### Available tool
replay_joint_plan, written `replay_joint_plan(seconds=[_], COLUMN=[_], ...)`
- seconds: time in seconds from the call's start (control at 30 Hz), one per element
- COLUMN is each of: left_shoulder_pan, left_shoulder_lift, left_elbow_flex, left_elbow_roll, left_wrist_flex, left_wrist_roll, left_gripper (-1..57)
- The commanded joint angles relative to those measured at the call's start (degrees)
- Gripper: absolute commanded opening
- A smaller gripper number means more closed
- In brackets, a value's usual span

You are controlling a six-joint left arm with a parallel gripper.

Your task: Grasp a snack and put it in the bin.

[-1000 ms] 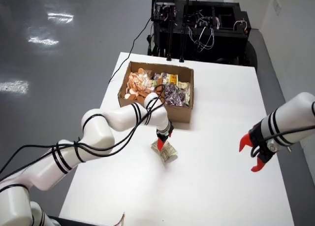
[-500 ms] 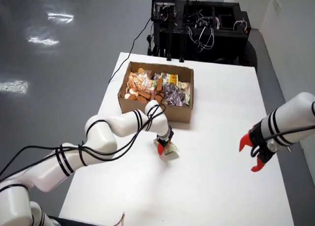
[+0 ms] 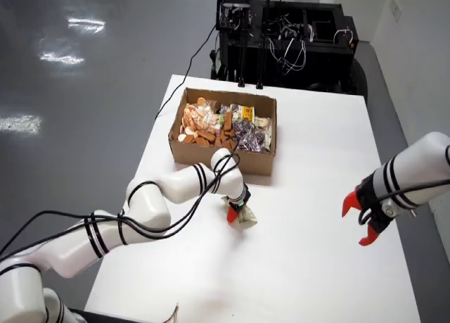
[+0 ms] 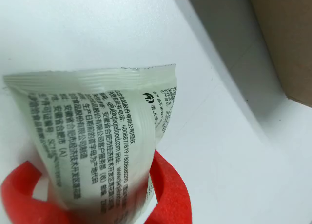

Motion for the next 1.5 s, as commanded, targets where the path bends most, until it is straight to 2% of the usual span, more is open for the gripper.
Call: replay_joint_plan(seconds=[0.03, 0.67, 0.97, 1.23, 1.5], left_shoulder_pan=[-0.7, -1.3, -0.1, 2.6, 4.9], left_shoulder_lift=[1.6, 2.7, 2.7, 2.7, 2.7], left_elbow_flex=[-3.0, -15.8, -25.0, -33.1, -35.2], left_elbow_roll=[0.9, 4.2, 6.5, 7.7, 8.7], left_wrist_flex=[2.2, 11.0, 14.2, 14.1, 10.8], left_wrist_roll=[-0.6, -2.3, -1.7, -0.7, -0.5], left_gripper=[22.8, 7.4, 4.9, 4.5, 4.4])
